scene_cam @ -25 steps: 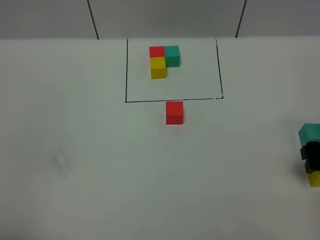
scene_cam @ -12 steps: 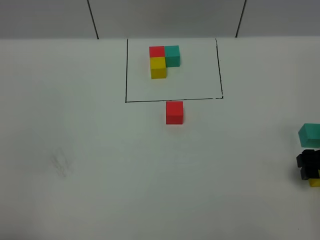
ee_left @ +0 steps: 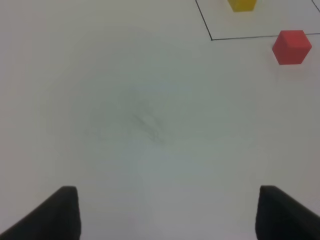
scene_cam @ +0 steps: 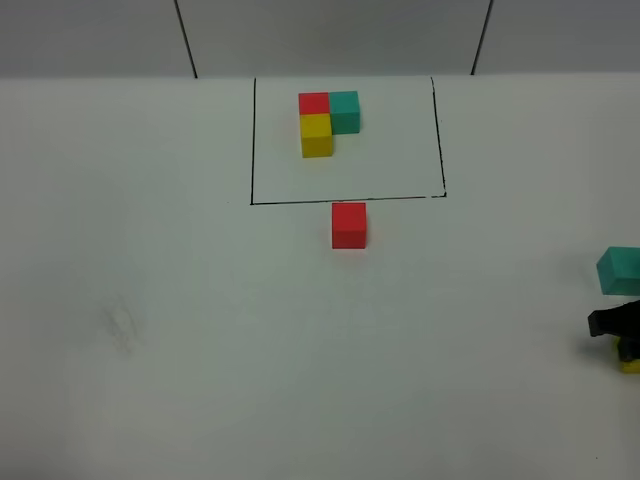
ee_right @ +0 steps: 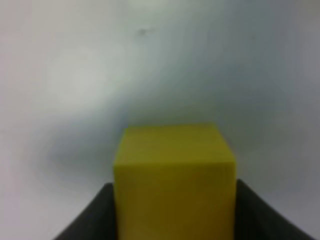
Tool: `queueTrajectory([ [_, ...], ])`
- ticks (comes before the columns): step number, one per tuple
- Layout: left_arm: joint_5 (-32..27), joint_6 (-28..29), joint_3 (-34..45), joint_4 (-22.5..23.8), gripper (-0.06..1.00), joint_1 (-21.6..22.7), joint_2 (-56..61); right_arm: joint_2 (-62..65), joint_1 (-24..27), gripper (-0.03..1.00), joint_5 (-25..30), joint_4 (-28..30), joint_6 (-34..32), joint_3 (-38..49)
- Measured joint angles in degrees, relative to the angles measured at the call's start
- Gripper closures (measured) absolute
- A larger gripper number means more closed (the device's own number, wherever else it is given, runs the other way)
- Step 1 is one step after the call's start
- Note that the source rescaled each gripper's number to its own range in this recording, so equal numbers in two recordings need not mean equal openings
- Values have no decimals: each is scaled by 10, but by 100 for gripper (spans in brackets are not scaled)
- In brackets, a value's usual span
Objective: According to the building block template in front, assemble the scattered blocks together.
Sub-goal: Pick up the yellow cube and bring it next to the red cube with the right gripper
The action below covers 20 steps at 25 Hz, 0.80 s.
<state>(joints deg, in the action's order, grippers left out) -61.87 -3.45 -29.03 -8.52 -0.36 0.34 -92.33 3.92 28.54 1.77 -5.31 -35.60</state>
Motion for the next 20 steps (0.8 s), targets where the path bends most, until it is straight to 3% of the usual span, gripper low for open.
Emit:
queueTrajectory([
  [2,0,0,0,0,25,0,0,0,0,95,14,-6,0,-4],
  [6,0,0,0,0,25,0,0,23,-15,95,95,-14,-1,-36],
  [10,0,0,0,0,25,0,0,97,-108,95,153,-14,-30,-84],
  [15,0,0,0,0,25,0,0,128,-264,95,158,10,-230,-122],
  [20,0,0,0,0,25,0,0,52,-383,95,153,55,-345,-158],
])
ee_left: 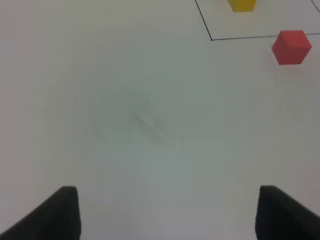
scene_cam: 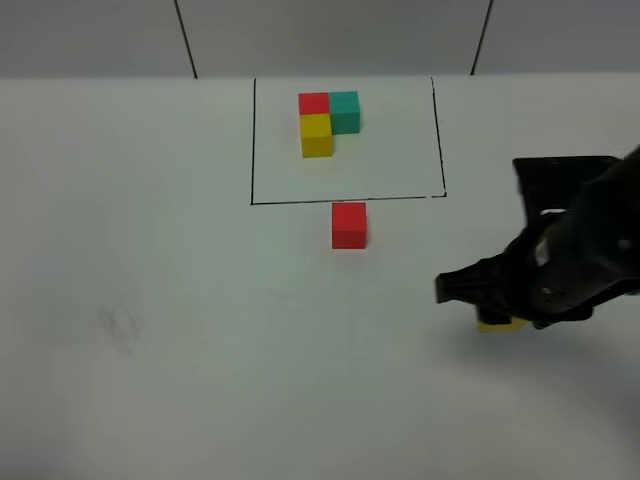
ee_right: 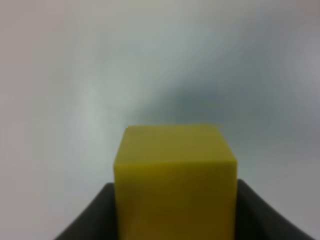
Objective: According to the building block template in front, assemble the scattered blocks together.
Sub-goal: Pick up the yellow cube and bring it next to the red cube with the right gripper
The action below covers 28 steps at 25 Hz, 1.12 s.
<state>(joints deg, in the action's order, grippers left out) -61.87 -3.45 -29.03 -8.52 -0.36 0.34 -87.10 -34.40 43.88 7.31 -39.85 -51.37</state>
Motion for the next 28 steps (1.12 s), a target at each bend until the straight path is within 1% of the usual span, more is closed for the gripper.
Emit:
queueTrajectory([
  [2,0,0,0,0,25,0,0,-43,-26,95,-2,7,-31,-31],
  [4,0,0,0,0,25,0,0,-93,-42,95,-3,12,-54,-74],
  [7,0,0,0,0,25,0,0,-162,-58,95,-4,13,-68,-139],
  [11,0,0,0,0,25,0,0,-242,-64,95,-6,13,-81,-215],
  [14,0,0,0,0,25,0,0,-283,-64,95,-7,15,-83,-255],
  [20,0,0,0,0,25,0,0,-322,-64,95,-11,17,-88,-294],
  [28,0,0,0,0,25,0,0,-343,-64,95,-38,24,-114,-300],
])
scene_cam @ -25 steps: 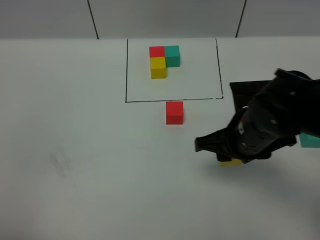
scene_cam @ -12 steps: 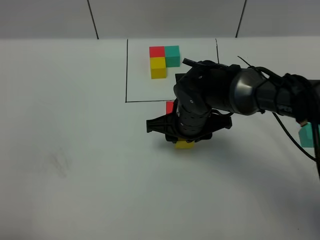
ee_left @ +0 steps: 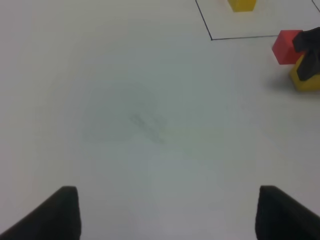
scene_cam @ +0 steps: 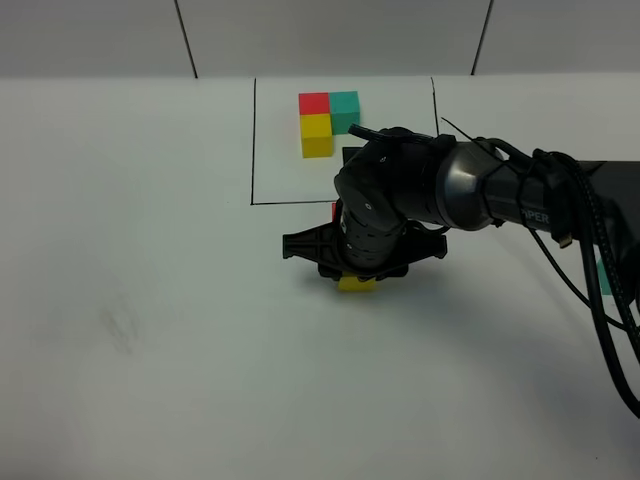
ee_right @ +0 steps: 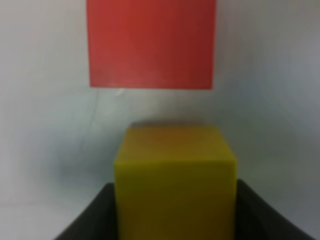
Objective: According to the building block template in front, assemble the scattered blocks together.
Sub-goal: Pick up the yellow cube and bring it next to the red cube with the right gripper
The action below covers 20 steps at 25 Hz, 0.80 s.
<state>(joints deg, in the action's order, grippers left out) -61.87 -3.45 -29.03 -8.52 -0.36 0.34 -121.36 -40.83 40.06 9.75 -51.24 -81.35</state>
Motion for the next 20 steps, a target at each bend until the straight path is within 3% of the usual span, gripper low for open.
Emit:
queueTrajectory([
  [20,0,0,0,0,25,0,0,-16,-5,95,-36,5,-15,-15],
])
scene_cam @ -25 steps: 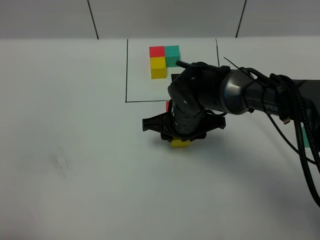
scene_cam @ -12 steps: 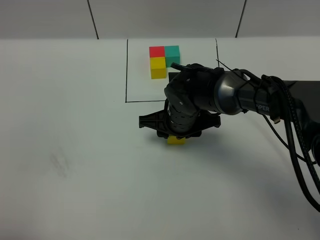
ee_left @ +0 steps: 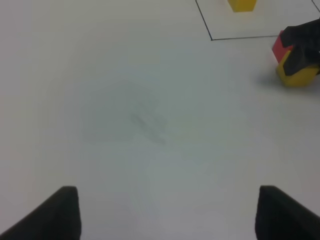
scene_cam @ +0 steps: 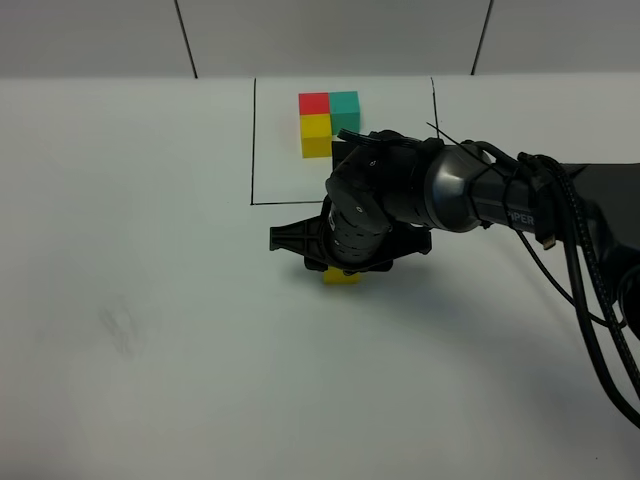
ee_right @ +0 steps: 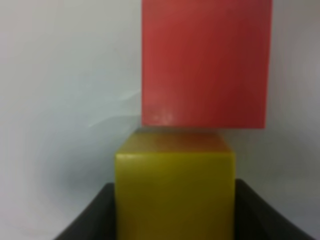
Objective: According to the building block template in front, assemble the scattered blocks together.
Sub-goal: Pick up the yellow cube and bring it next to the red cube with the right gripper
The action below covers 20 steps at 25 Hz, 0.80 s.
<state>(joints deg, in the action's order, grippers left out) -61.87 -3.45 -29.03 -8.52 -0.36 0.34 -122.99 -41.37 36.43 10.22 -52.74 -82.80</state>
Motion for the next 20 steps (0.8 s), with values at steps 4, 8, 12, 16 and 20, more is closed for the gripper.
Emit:
queueTrajectory([
  [4,0,0,0,0,25,0,0,-1,-1,95,1,16,-10,0],
  [8,0,0,0,0,25,0,0,-2,-2,95,6,28,-17,-1],
  [12,0,0,0,0,25,0,0,-3,-2,95,7,41,-20,-1],
  [16,0,0,0,0,25,0,0,-3,-2,95,8,44,-21,-1],
  [20,0,0,0,0,26,0,0,-3,-2,95,8,44,-21,-1],
])
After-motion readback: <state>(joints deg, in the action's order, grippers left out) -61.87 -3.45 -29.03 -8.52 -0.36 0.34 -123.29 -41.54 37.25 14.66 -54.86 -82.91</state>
